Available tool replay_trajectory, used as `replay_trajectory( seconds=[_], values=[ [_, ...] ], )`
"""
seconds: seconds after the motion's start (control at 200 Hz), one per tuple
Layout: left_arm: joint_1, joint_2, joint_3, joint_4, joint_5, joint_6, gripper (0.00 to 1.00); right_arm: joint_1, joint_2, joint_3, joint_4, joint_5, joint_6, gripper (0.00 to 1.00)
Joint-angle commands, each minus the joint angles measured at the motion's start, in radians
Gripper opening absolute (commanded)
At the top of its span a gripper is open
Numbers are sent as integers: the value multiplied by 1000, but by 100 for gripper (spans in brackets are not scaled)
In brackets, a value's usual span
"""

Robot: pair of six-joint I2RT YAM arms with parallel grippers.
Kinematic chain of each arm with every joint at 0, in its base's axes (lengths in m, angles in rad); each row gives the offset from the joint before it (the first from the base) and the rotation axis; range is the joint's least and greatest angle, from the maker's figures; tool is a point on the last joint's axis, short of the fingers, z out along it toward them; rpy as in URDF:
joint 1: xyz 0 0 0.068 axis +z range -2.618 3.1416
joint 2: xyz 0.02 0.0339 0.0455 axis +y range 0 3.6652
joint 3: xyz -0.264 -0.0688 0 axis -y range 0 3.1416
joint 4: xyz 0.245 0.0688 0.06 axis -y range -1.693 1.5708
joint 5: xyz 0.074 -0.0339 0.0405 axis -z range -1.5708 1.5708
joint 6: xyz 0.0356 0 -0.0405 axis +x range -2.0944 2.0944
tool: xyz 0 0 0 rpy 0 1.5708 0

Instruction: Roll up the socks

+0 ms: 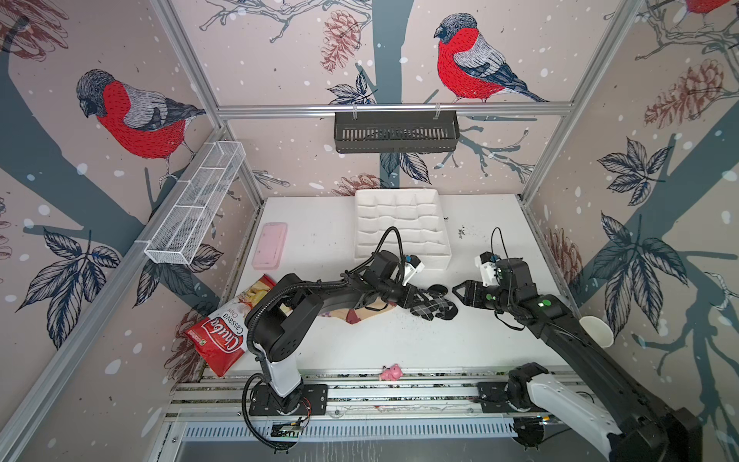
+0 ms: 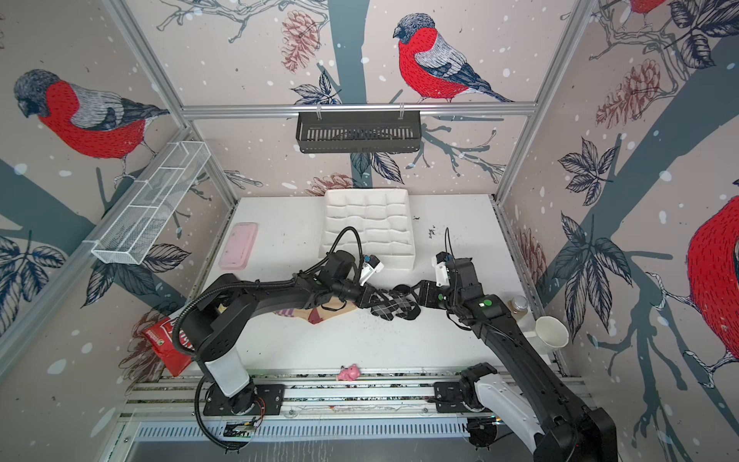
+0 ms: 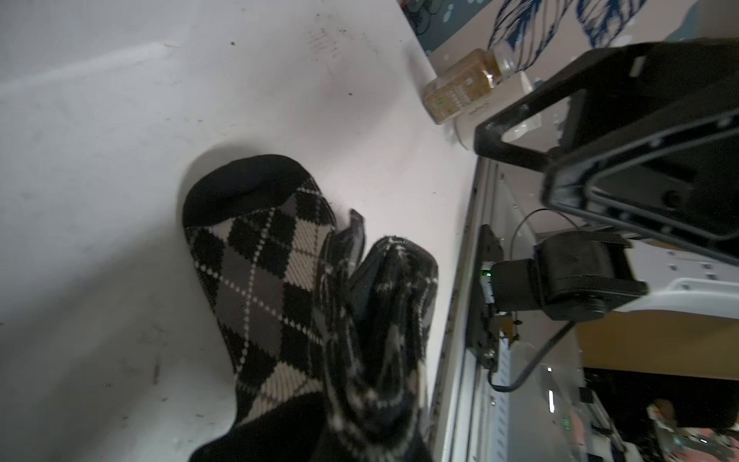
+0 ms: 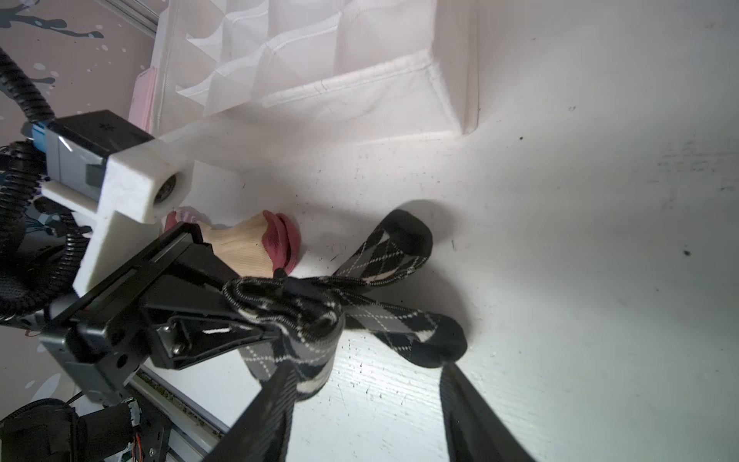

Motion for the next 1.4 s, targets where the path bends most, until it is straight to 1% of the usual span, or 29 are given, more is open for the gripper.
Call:
replay_trajectory(
  seconds=[0.0, 0.055, 0.09, 0.13, 0.135, 0.14, 0.15, 0.185, 0.195, 0.215, 0.275, 0.35, 0.54, 0.71, 0.781, 0.886, 1.051, 1.161, 1.301, 1.396],
  values=[
    [13, -13, -93, 458, 148, -323, 0, 0, -32, 20, -20, 12, -8, 59],
    [26, -2, -161, 691, 163, -479, 0, 0, -50, 28, -31, 13, -10, 59],
    [34, 15, -202, 870, 168, -592, 0, 0, -61, 34, -39, 17, -11, 59],
    [42, 59, -239, 1098, 166, -739, 0, 0, -70, 38, -44, 22, -12, 59],
    [42, 66, -242, 1128, 166, -777, 0, 0, -70, 39, -44, 22, -12, 59],
    [43, 73, -245, 1186, 166, -796, 0, 0, -71, 40, -45, 23, -12, 59],
    [43, 88, -248, 1217, 164, -805, 0, 0, -73, 40, -46, 23, -12, 59],
    [44, 148, -251, 1417, 157, -949, 0, 0, -78, 42, -49, 24, -10, 59],
    [44, 163, -247, 1439, 154, -971, 0, 0, -79, 43, -47, 24, -9, 59],
    [40, 180, -238, 1445, 155, -1002, 0, 1, -79, 44, -47, 21, -9, 59],
    [23, 204, -232, 1441, 140, -974, 0, 1, -77, 41, -41, 11, -7, 59],
    [15, 229, -213, 1443, 136, -979, 0, 6, -76, 34, -33, 5, -3, 59],
    [40, 262, -220, 1445, 96, -971, 0, 13, -76, -6, -16, 18, 11, 58],
    [35, 170, -200, 1445, 110, -987, 0, 13, -74, -24, 10, 15, 20, 57],
    [33, 159, -197, 1444, 105, -1008, 0, 13, -67, -14, 13, 15, 19, 57],
    [14, 205, -192, 1445, 95, -1034, 0, 14, -56, -6, 14, 17, 16, 57],
    [-16, 271, -166, 1445, 80, -1041, 0, 15, -59, -13, 7, 38, 14, 57],
    [2, 312, -174, 1446, 95, -1038, 0, 15, -56, -15, 8, 37, 11, 57],
    [70, 324, -280, 1443, 79, -1001, 0, 15, -38, -25, 30, 29, 14, 57],
    [110, 322, -333, 1443, 88, -976, 0, 19, -20, -40, 63, 13, 21, 54]
  ],
)
